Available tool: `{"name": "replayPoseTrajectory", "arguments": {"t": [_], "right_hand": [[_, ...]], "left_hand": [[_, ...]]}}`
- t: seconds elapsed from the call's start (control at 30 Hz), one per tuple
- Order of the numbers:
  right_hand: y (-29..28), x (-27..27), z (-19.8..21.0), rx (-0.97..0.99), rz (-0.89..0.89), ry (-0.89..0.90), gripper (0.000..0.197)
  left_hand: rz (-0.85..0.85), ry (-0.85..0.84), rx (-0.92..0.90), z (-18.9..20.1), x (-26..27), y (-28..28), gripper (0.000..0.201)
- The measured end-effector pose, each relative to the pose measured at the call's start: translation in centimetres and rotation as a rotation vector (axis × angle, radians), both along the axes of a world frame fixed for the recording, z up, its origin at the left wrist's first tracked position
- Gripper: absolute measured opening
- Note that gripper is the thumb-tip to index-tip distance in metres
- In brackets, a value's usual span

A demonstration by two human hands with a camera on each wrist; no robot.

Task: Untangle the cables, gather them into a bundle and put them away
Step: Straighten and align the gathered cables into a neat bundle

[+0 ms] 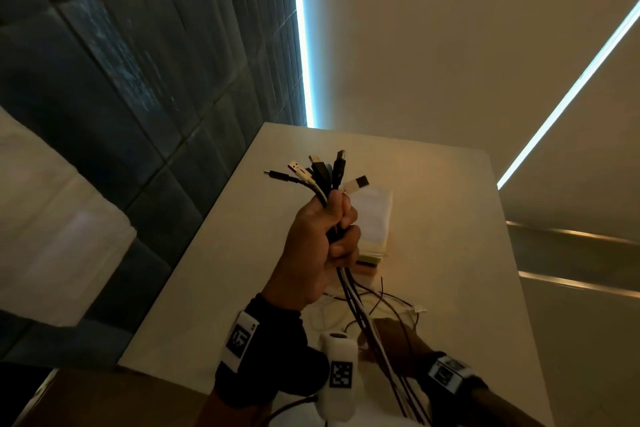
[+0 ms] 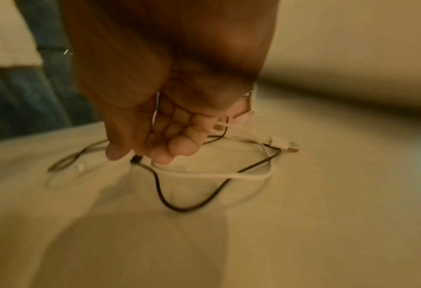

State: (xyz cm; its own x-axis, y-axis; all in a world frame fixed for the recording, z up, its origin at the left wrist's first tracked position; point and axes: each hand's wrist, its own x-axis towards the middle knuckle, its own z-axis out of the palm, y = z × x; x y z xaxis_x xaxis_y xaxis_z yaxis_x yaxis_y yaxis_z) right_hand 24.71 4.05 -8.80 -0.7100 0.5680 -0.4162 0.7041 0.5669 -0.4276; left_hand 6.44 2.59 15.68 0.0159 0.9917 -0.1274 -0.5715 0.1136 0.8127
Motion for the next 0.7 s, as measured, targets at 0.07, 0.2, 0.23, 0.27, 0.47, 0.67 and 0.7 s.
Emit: {"name": "replayPoseTrajectory", "arguments": {"t": [0.07,0.2,0.23,0.27,0.47,0.67,0.7], "right_hand": [[-0.3,0.1,-1.8,0.082,0.062,-0.058,0.051],[-0.5,0.3,-2.7,0.257,-0.011,0.084,0.048],[-0.3,0.2,-1.5,0.314,-0.071,0.197,0.047],[0.1,0.2,-0.6,0.327,-0.162,0.324,0.048],[4.8,-0.8,10.4,-0.215,-0.656,0.911,0.013],[4.8,-3.9,17.1,-0.517,-0.66,1.258,0.029],[4.6,-4.3,17.3,-0.539,-0.666,1.287,0.033]], "left_hand": [[-0.012,0.067,-0.005,0.0,-0.2,-0.2,0.024],[0.015,0.186,-0.051,-0.1,-0.5,-0.5,0.028],[0.034,0.205,-0.067,-0.2,-0.6,-0.5,0.028],[0.046,0.215,-0.087,-0.3,-0.7,-0.5,0.028],[0.035,0.335,-0.205,-1.0,1.0,0.3,0.033],[0.012,0.641,-0.243,-1.1,2.4,0.8,0.03],[0.019,0.616,-0.233,-0.9,2.4,0.8,0.031]]}}
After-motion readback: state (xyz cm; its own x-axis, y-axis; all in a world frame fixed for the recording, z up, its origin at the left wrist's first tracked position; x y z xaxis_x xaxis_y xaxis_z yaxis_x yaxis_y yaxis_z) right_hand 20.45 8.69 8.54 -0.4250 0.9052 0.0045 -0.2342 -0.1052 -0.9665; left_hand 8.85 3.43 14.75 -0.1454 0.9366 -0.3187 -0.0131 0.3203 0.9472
